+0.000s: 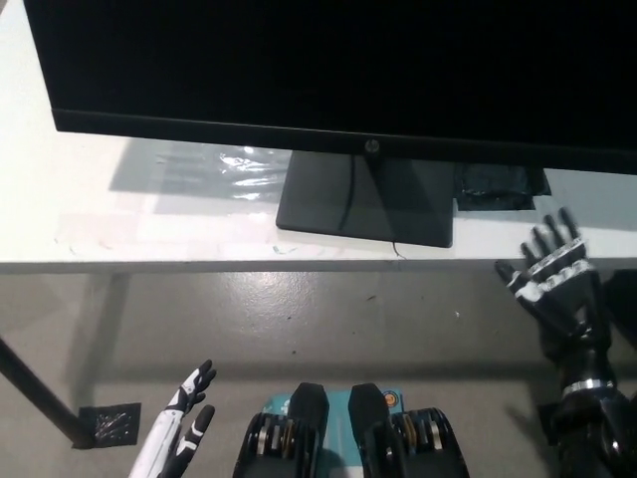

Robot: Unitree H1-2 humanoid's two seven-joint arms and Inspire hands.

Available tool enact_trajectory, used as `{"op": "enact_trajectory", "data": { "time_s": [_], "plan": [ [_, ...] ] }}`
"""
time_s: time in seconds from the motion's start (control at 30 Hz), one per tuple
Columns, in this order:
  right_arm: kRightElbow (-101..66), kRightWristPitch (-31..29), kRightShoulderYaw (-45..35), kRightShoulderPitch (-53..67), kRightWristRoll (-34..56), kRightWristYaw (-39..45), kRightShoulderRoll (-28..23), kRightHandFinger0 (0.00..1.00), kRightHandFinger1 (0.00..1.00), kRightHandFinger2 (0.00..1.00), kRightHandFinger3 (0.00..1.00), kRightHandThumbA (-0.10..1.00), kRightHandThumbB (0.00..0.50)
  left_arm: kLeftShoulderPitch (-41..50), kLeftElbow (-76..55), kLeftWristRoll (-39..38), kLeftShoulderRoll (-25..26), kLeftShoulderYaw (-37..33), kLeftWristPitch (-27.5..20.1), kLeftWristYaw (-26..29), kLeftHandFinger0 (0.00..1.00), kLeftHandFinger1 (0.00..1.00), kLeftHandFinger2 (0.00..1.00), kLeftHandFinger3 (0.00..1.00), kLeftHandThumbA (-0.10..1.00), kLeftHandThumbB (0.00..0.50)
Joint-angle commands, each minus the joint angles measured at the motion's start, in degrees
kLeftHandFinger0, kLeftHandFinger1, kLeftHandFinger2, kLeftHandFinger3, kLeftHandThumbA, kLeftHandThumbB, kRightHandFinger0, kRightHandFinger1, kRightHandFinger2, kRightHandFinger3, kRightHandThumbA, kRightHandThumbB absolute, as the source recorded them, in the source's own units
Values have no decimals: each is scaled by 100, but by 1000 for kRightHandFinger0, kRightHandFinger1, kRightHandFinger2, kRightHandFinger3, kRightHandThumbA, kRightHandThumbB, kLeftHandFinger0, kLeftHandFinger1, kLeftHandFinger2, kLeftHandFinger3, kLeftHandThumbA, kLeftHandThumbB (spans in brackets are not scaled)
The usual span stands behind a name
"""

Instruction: The monitor is being placed at the center of the desk and the robot uses its right hand to grab on the right side of the monitor and tilt the angle of the montior sideways.

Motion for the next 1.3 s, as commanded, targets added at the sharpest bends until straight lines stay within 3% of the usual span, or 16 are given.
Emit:
{"op": "enact_trajectory", "data": {
  "time_s": [0.0, 0.5, 0.63, 1.27],
  "plan": [
    [81, 128, 10, -216, 13, 220, 6, 1000, 1000, 1000, 1000, 1000, 308, -82, -109, -49, 111, 20, -225, 56, 1000, 1000, 1000, 1000, 1000, 224],
    [4, 423, -348, -606, 350, 240, -96, 1000, 1000, 1000, 1000, 1000, 276, -117, -88, -51, 128, 7, -225, 39, 1000, 1000, 1000, 1000, 1000, 226],
    [-120, 468, -486, -734, 431, 227, -152, 1000, 1000, 1000, 1000, 1000, 246, -136, -59, -33, 142, -6, -225, 57, 1000, 1000, 1000, 1000, 1000, 227],
    [113, 661, -990, -1294, 606, 333, -604, 1000, 1000, 1000, 1000, 1000, 250, -79, -48, -115, 104, 31, -225, -5, 1000, 1000, 1000, 1000, 1000, 243]
  ]
}}
